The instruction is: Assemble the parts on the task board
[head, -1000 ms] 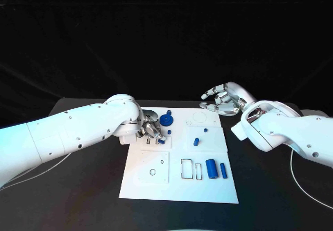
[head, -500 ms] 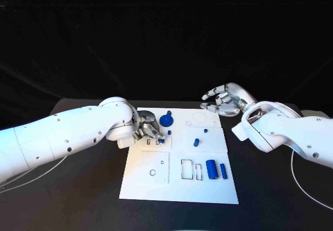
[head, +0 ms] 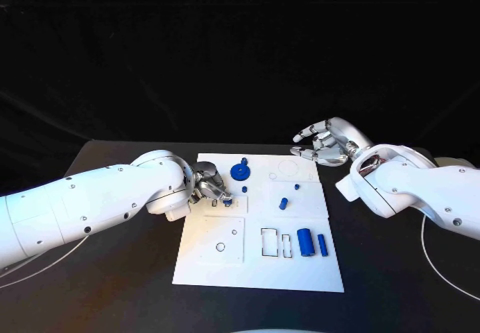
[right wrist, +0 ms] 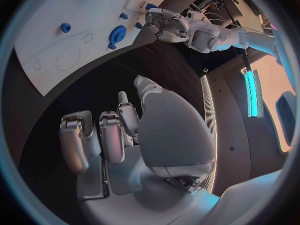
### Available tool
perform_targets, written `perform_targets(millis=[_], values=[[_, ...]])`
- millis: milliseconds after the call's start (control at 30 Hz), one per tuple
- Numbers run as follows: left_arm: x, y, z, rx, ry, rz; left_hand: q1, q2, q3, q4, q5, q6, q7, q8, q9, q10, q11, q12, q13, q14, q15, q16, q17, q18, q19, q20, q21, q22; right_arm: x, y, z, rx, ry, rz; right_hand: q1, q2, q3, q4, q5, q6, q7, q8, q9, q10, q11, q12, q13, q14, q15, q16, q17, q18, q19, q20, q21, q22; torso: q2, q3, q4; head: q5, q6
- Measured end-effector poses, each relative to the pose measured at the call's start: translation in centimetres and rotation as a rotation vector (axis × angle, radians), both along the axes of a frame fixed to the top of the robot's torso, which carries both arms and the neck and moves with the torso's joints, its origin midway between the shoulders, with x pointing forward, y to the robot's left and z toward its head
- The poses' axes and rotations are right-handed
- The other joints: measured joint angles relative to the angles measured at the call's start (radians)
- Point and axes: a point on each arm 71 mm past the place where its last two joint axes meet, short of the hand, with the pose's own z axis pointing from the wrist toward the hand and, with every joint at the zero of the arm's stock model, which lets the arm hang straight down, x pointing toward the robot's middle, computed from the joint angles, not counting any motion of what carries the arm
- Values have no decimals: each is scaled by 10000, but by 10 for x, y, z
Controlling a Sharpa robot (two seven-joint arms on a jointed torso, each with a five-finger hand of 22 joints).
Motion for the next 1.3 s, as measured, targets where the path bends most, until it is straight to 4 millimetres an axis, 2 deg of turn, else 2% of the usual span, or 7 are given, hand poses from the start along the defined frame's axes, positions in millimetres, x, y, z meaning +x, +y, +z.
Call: perform_targets(millis=[233,500,1000,1300], values=[[2,0,-1,329,-409,-60,-41,-41,0,0,162,38,-32,-2,62,13,-13,48,42,0,0,0,0,-1,0,0,2,27,0,0,0,2,-2,2,0,0,0,0,0,0,0,40,0,0,0,0,-1,0,0,0,0,0,0,0,0,-1,-2,0,-13,50,-1],[2,-4,-1,630,-606,-281,-54,-54,0,0,163,37,-29,-4,55,13,-12,47,42,-1,0,-1,0,0,0,0,1,45,0,0,0,4,-1,7,0,0,0,0,0,0,0,40,-1,0,0,0,-1,0,0,0,-1,0,0,0,0,-2,11,5,-38,66,-1],[5,-6,-2,1305,-513,-789,-80,-80,0,0,162,47,-10,-13,47,12,-11,47,40,-1,1,-2,-1,1,0,1,33,77,0,0,0,3,0,10,0,0,0,0,0,0,0,40,-2,0,0,0,-2,0,0,0,-2,0,0,0,0,-4,13,12,-27,69,-50],[6,-8,-2,1463,-499,-900,-107,-106,1,0,220,47,-7,-34,46,11,-11,47,39,-1,1,-5,6,2,0,1,40,81,0,0,0,5,0,13,0,0,0,0,0,0,0,40,-2,0,0,0,-2,0,0,0,-2,0,0,0,0,-4,13,4,-21,50,-48]])
